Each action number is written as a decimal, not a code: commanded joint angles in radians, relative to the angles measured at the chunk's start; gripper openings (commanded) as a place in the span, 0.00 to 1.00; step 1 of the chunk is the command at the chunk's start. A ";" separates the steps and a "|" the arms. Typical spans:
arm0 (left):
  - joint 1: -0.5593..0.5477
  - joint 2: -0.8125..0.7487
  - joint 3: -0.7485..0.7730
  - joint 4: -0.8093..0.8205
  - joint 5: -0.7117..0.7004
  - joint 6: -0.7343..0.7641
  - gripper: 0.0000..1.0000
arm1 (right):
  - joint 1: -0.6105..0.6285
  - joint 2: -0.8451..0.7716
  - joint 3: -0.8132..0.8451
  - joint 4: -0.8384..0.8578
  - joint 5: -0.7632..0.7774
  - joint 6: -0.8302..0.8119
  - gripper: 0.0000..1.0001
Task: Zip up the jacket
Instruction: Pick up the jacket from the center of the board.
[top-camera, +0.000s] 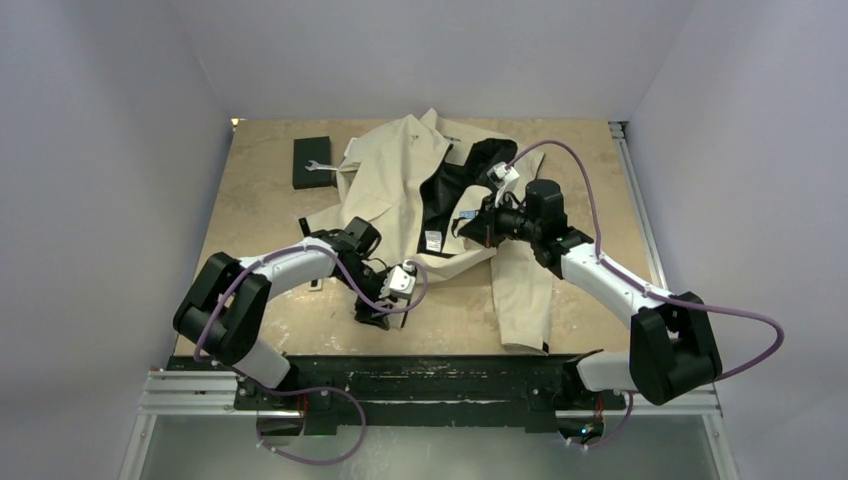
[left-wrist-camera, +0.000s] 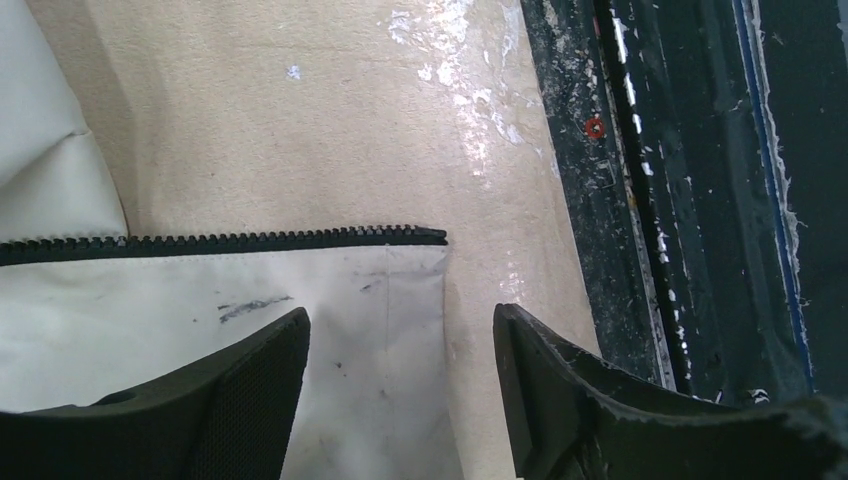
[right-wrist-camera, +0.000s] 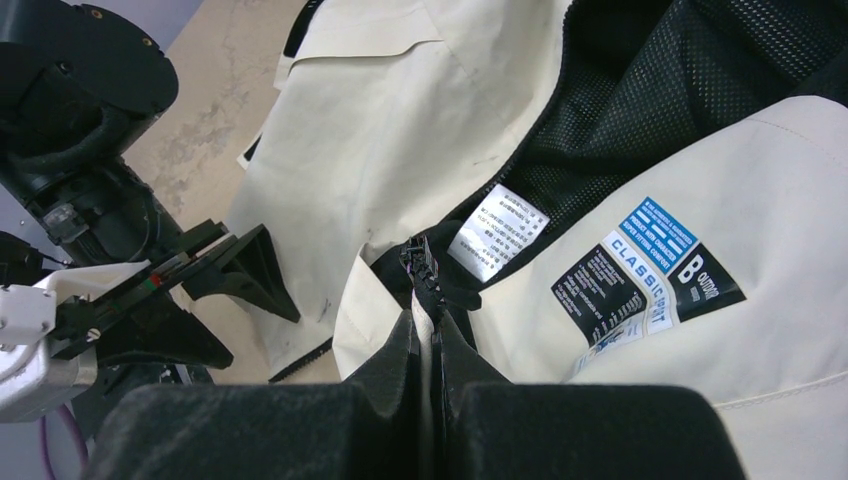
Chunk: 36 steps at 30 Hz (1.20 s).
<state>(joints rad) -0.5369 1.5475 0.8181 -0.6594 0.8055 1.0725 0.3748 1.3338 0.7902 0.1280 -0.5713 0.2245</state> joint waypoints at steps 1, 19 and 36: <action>0.003 0.029 0.049 0.029 0.052 0.024 0.67 | 0.005 -0.035 0.013 0.021 -0.020 0.006 0.00; -0.098 0.081 0.047 0.118 -0.161 0.017 0.67 | 0.005 -0.065 0.039 -0.041 -0.045 -0.020 0.00; -0.192 0.129 0.109 0.247 -0.095 -0.162 0.57 | -0.026 -0.039 0.092 -0.072 0.037 -0.060 0.00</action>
<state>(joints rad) -0.7036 1.6630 0.8913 -0.4808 0.6403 1.0092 0.3592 1.2999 0.8196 0.0582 -0.5591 0.1902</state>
